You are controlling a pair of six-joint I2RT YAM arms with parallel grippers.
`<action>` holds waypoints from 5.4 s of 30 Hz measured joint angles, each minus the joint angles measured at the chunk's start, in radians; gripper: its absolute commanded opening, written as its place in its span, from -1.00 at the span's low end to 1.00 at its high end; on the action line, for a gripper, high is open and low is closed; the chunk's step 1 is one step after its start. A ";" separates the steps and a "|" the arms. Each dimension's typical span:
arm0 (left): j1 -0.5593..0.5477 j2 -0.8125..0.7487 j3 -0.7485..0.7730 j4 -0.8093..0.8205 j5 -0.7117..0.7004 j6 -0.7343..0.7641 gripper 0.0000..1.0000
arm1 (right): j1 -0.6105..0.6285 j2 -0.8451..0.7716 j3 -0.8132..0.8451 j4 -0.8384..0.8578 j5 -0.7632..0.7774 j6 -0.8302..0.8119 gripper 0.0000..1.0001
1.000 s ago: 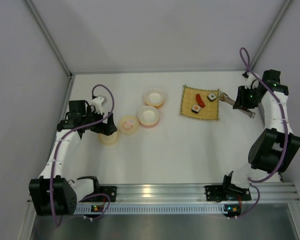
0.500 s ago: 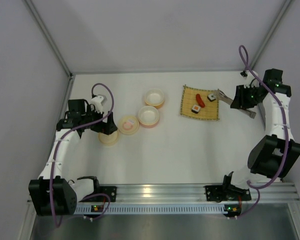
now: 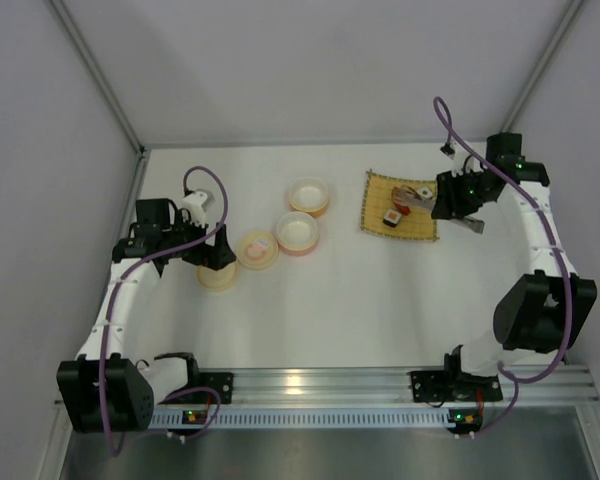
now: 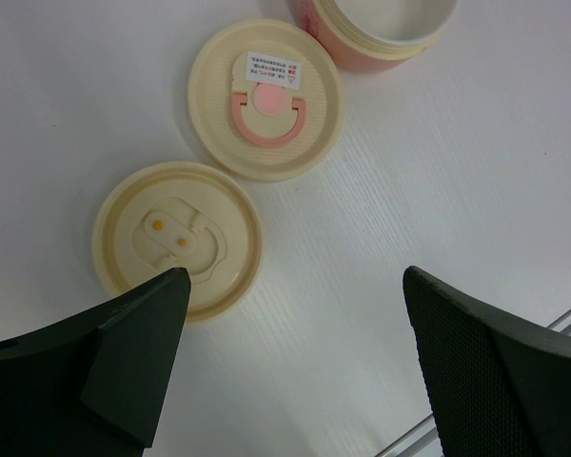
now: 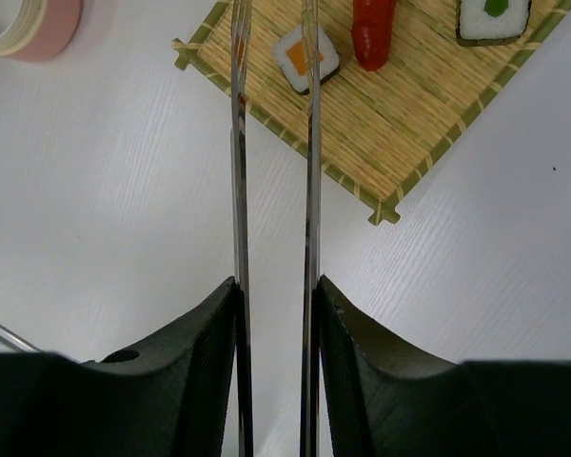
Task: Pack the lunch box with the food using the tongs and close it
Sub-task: Pick up the clamp at the center of the board, then pick up the fake food from the plate, then place the fake food in the packing box.
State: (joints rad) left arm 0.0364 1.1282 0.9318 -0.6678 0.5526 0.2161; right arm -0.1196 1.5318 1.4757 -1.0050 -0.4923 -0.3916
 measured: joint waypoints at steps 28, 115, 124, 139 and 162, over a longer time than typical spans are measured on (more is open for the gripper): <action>0.000 0.013 0.016 -0.008 0.001 -0.004 0.97 | 0.079 0.206 0.094 0.055 0.224 0.109 -0.18; 0.000 0.042 0.016 -0.007 -0.012 -0.006 0.97 | 0.107 0.309 0.247 0.043 0.186 0.126 -1.00; 0.000 0.068 0.022 -0.006 -0.011 -0.031 0.97 | 0.252 0.257 0.301 0.054 0.178 0.150 -1.00; 0.000 0.110 0.056 -0.004 -0.011 -0.047 0.97 | 0.448 0.299 0.340 0.197 0.165 0.230 -1.00; 0.000 0.158 0.069 0.003 -0.026 -0.054 0.97 | 0.497 0.394 0.183 0.423 0.117 0.254 -1.00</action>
State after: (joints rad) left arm 0.0364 1.2861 1.0008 -0.6651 0.5262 0.1619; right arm 0.3779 1.9255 1.6592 -0.5816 -0.3756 -0.1371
